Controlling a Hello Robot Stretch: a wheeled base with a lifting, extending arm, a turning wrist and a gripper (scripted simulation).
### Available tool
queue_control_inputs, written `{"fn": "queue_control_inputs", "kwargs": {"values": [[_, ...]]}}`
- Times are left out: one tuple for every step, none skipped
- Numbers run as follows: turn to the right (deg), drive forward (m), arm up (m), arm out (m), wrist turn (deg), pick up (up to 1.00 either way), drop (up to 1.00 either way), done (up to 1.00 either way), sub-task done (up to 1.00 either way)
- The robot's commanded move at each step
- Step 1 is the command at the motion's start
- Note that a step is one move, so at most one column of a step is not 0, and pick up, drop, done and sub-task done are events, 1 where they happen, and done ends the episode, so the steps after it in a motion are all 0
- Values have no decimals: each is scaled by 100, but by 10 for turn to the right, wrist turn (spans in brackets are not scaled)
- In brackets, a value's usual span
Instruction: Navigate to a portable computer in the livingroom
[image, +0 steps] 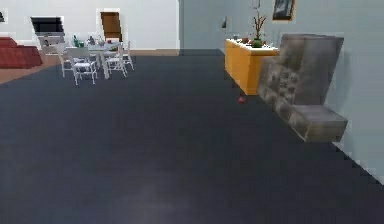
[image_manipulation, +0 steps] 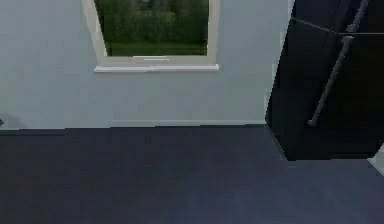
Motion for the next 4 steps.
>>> {"fn": "queue_control_inputs", "kwargs": {"values": [[0, 30, 0, 0, 0, 0, 0, 0, 0], [-420, 0, 0, 0, 0, 0, 0, 0, 0], [0, 45, 0, 0, 0, 0, 0, 0, 0], [-450, 0, 0, 0, 0, 0, 0, 0, 0]]}}
